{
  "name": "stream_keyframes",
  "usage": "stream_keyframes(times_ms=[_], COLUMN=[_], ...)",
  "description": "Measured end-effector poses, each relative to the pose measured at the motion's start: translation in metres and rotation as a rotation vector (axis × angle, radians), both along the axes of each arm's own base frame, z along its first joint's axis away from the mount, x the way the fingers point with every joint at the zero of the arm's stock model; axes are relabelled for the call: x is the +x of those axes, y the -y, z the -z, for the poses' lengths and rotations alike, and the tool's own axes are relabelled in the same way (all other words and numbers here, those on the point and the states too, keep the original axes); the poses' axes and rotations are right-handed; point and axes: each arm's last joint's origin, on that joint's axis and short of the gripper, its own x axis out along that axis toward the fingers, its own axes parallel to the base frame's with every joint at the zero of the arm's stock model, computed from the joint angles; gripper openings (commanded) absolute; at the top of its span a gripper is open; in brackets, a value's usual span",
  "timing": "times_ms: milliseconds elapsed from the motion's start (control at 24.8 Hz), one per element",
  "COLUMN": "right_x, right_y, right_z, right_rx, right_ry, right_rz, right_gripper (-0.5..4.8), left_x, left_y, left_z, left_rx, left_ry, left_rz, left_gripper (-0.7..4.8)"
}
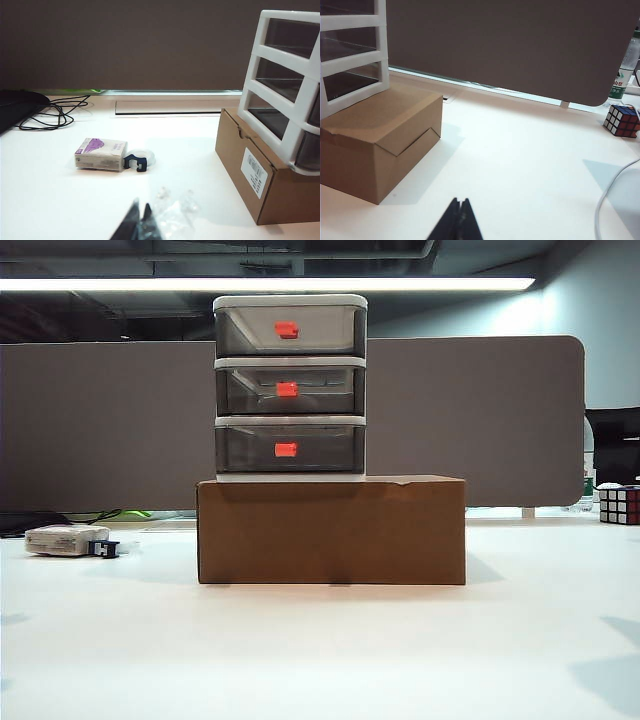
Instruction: Open the second layer of the drawer on the table, pick up the earphone case on the table and put it in, and finally close the drawer.
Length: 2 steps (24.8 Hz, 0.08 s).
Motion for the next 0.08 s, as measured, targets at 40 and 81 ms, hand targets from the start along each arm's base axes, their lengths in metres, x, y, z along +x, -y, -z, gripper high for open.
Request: stream_keyframes(times_ms=[40, 81], right_x=[0.0, 0.0], right_y=[0.0, 0.0], right_z=[0.0, 0.0], right_rx=[0.0, 0.0], right_ry=[0.0, 0.0], right_rz=[0.0, 0.0], right_gripper=[-0.05, -0.05], left_x=[0.0, 0.0], left_y=[0.0, 0.0], left_z=[0.0, 0.0], left_rx=[0.0, 0.0], left_ry=[0.0, 0.0], left_rz=[0.0, 0.0], left_gripper=[-0.06, -0.06])
